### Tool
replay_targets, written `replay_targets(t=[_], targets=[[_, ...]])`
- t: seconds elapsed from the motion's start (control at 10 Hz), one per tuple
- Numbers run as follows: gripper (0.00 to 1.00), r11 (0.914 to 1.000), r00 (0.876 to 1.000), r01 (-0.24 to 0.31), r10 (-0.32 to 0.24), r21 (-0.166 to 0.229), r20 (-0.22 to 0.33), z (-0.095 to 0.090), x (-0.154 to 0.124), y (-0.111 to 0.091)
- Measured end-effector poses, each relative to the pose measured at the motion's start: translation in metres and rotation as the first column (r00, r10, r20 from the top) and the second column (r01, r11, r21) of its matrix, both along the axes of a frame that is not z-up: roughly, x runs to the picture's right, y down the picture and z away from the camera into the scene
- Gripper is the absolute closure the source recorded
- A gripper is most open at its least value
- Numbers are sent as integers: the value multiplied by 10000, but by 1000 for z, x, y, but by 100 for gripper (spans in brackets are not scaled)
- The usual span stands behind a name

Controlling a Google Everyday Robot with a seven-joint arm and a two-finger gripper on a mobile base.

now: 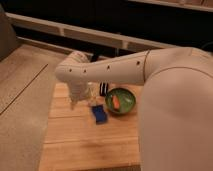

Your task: Knock the bottle over

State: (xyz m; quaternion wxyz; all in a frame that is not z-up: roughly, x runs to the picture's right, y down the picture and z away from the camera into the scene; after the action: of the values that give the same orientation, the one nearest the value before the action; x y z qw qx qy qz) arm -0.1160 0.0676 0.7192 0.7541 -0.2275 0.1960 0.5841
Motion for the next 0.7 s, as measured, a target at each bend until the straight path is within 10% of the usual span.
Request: replay_targets(t=[0.3,0.7], targets=[[35,9828,9831,1721,-1756,672,513,38,-17,-37],[35,9867,9864,1569,-1543,-436,565,81,-24,-13]])
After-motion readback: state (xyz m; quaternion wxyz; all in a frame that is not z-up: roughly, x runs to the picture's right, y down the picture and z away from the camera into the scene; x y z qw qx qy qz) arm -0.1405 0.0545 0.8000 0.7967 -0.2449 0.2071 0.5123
